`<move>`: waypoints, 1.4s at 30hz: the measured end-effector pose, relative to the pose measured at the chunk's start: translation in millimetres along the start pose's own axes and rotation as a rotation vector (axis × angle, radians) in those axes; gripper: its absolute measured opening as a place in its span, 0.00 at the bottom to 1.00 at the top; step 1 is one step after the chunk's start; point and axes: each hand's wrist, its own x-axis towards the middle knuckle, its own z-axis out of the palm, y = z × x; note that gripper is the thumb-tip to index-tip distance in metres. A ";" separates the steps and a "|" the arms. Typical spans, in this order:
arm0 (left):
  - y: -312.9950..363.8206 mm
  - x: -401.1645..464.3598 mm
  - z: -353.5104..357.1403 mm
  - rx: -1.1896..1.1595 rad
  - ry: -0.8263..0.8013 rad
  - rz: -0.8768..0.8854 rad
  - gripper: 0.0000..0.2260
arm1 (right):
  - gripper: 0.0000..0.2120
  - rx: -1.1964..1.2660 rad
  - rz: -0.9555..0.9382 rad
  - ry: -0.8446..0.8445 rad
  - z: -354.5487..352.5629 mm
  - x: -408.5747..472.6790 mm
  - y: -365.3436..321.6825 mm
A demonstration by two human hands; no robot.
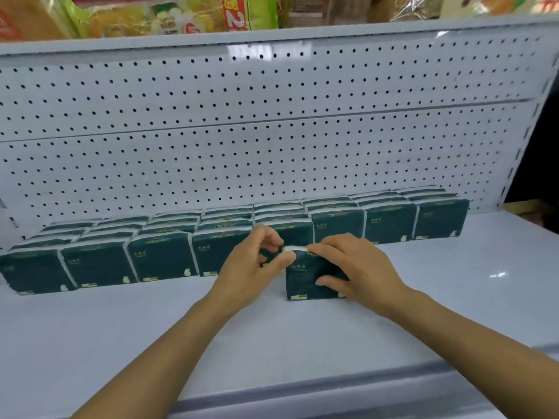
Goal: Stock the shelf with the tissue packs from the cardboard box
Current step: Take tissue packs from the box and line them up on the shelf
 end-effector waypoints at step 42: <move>30.3 -68.2 12.3 0.879 0.384 0.221 0.31 | 0.27 -0.051 0.174 0.218 -41.9 -12.8 -41.7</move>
